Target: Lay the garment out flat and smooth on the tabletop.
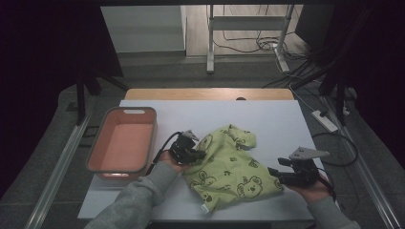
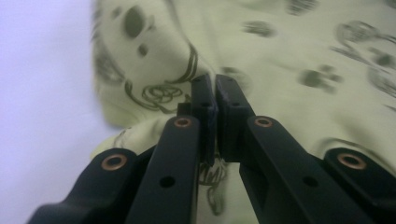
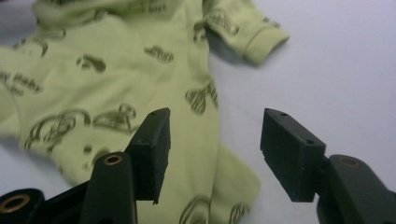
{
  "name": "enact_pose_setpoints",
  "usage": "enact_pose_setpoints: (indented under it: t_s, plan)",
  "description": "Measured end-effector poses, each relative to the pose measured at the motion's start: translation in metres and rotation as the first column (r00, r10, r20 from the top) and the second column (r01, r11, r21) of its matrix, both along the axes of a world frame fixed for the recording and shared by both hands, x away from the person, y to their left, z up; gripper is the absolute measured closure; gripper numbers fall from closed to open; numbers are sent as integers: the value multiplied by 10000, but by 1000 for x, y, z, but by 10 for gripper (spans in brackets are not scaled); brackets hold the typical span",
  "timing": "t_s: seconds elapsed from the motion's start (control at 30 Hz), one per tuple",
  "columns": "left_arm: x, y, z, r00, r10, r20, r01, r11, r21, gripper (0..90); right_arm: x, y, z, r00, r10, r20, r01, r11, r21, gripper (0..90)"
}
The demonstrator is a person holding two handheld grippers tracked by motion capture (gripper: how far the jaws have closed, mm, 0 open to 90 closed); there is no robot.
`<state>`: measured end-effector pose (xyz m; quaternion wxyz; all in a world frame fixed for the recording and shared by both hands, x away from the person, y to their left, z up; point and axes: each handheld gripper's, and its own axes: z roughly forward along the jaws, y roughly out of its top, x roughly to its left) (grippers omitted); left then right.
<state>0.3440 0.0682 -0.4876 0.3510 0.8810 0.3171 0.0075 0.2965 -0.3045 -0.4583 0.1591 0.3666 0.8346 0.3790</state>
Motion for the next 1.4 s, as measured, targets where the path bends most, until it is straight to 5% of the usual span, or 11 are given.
enact_pose_setpoints:
  t_s: [0.23,0.5,0.73,0.97,1.13,1.3,1.4]
  plan:
    - [-25,-22,-2,9963,-772,380,772,9970,21,870,33,30,15,9990,448,93,-449,9989,124,411]
    - [-28,-23,-5,9953,-900,368,908,9956,-215,870,89,94,22,9914,1264,-329,-1254,9916,320,390]
    - [-27,-21,-5,9956,-885,304,895,9954,-339,869,126,152,8,9696,2053,-1334,-2073,9783,-15,369]
    - [-27,-20,-5,9961,-834,278,843,9958,-346,869,141,176,-10,9403,2324,-2487,-2442,9696,-171,355]
    - [-27,-20,-5,9962,-836,264,844,9959,-329,869,140,173,-20,9174,2368,-3198,-2650,9631,-470,499]
    - [-27,-20,-5,9963,-813,274,822,9961,-308,869,135,169,-24,9075,2532,-3352,-2963,9514,-835,787]
    - [-27,-20,-5,9961,-838,277,846,9960,-289,869,133,165,-25,9081,2604,-3280,-3060,9473,-952,847]
